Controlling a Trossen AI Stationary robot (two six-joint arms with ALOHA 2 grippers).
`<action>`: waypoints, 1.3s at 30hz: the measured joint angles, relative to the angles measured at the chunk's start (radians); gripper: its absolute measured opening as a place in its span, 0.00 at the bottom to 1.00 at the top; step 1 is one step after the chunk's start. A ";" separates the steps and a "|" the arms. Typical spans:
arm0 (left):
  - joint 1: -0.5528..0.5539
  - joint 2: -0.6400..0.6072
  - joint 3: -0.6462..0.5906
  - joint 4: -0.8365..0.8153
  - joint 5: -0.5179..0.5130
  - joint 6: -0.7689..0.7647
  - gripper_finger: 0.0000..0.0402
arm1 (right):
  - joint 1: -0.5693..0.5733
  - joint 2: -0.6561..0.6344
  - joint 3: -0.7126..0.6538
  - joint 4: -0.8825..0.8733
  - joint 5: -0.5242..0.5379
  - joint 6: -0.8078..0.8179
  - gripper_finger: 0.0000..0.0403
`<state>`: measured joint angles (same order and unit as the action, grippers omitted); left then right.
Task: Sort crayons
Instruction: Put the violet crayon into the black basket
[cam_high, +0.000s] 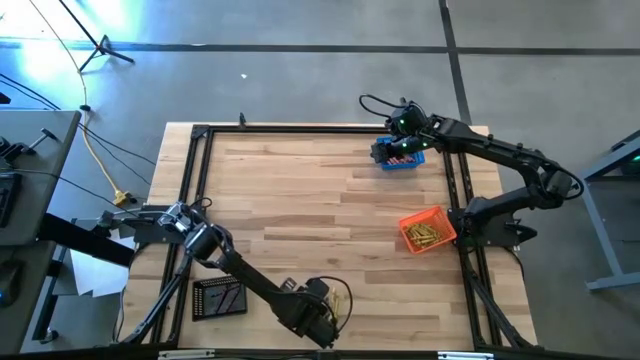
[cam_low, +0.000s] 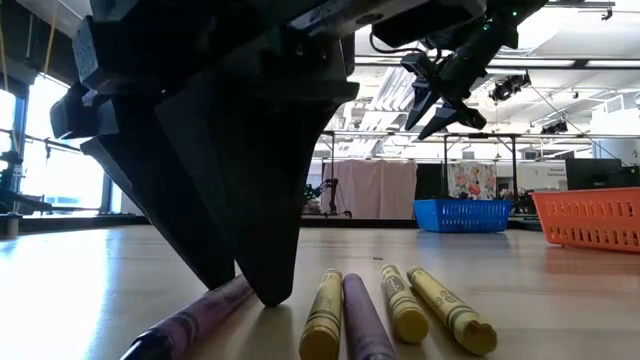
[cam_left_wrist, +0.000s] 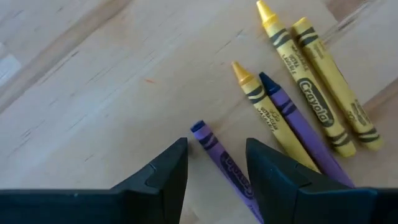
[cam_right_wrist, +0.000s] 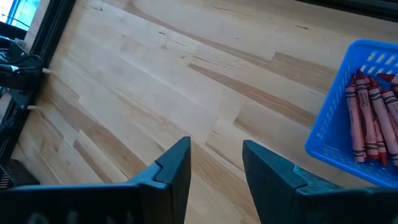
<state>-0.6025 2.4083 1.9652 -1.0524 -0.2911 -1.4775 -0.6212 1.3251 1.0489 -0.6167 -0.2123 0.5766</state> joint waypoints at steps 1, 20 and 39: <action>0.000 0.009 0.001 -0.003 0.006 -0.007 0.38 | 0.000 0.000 0.000 0.000 0.000 0.000 0.33; 0.000 0.036 -0.001 -0.027 0.031 -0.033 0.03 | 0.000 0.000 0.000 0.000 0.000 0.000 0.33; -0.016 0.052 0.198 -0.335 -0.090 0.056 0.02 | 0.000 0.000 0.000 0.000 0.000 0.000 0.33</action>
<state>-0.6183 2.4602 2.1631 -1.3874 -0.3815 -1.4210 -0.6212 1.3251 1.0489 -0.6170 -0.2123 0.5766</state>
